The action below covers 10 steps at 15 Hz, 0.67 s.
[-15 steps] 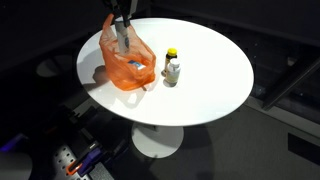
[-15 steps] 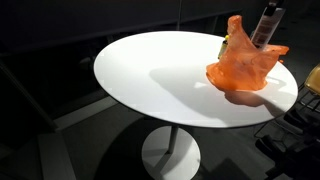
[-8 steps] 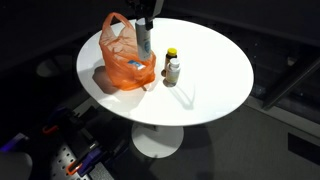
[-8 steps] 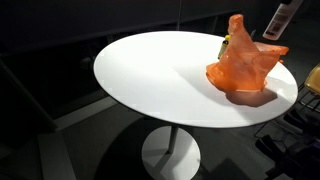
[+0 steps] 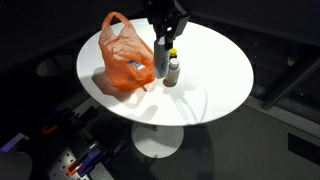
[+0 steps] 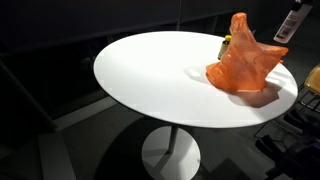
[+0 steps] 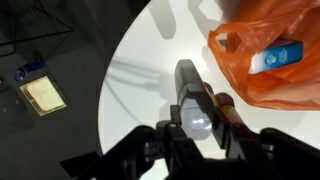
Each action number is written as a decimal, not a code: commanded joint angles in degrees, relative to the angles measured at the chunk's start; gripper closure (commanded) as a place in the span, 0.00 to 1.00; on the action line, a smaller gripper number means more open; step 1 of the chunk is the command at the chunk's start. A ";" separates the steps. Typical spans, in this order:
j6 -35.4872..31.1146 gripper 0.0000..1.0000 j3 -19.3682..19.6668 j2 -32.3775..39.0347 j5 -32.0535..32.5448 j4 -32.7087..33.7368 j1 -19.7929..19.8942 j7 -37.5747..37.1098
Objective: Remove the roll on stick from the plastic bag and put it on the table
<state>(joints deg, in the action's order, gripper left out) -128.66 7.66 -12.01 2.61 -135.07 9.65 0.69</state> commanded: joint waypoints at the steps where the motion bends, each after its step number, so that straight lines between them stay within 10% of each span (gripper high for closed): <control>1: -3.79 0.89 0.38 4.32 1.20 1.53 0.40 -2.80; 10: -7.69 0.89 0.22 15.10 0.09 6.16 -0.80 -3.40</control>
<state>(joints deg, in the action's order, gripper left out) -137.46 7.91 -0.13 2.62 -132.38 9.43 -1.10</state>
